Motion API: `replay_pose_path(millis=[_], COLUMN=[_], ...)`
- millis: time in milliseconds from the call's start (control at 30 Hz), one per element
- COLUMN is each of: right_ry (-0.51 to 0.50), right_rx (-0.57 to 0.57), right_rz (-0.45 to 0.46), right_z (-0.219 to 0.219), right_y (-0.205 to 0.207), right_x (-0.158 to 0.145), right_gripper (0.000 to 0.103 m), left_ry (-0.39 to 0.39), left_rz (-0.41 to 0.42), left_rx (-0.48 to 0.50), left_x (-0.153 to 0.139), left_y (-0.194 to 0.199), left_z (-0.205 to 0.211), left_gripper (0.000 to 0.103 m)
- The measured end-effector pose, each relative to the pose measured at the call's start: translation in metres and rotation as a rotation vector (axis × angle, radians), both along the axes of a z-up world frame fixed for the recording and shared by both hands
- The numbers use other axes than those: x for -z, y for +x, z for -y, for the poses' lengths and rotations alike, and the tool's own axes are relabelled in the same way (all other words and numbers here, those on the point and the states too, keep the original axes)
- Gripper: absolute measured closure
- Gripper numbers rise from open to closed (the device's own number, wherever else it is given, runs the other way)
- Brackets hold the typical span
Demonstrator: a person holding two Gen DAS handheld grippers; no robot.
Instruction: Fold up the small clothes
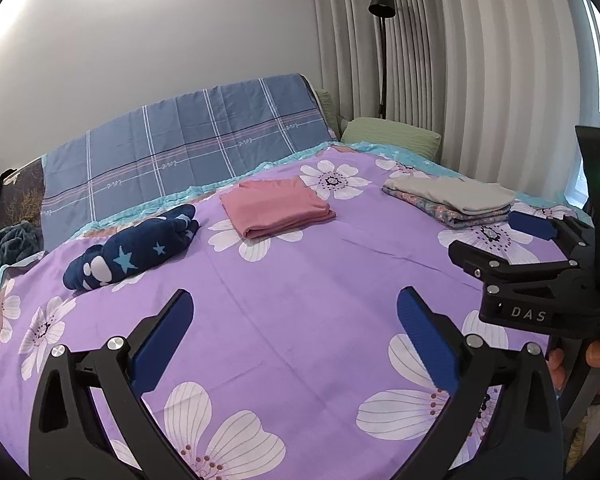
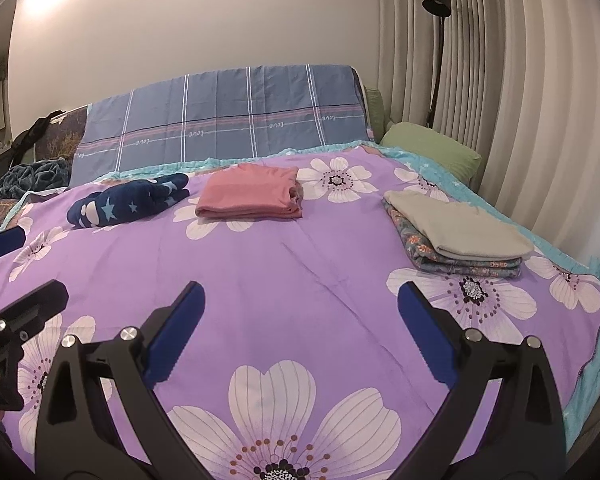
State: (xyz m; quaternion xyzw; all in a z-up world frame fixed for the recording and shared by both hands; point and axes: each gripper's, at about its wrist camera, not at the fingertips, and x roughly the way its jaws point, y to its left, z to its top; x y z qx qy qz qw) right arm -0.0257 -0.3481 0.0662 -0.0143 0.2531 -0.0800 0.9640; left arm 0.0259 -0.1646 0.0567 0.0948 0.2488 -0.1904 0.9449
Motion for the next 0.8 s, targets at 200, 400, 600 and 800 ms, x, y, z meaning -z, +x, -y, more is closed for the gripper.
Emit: replay_pose_path(millis=[200, 400, 600, 800], right_ry=[0.001, -0.009, -0.015, -0.015], right_rx=[-0.001, -0.004, -0.005, -0.001], right_rz=[-0.009, -0.014, -0.02, -0.025], right_z=[-0.0008, -0.0045, -0.0056, -0.0041], right_y=[0.0031, 0.0046, 0.0063, 0.0067], right_x=[0.0019, 0.0031, 0.0036, 0.005], right_gripper=[0.004, 0.004, 0.004, 0.004], left_ry=[0.001, -0.002, 0.003, 0.007], left_rz=[-0.005, -0.01, -0.02, -0.026], left_rx=[-0.002, -0.002, -0.007, -0.002], left_x=[0.0003, 0.0008, 0.0029, 0.0051], left_y=[0.0002, 0.003, 0.0063, 0.0073], left_z=[0.0003, -0.0013, -0.001, 0.0007], left_gripper=[0.001, 0.001, 0.001, 0.001])
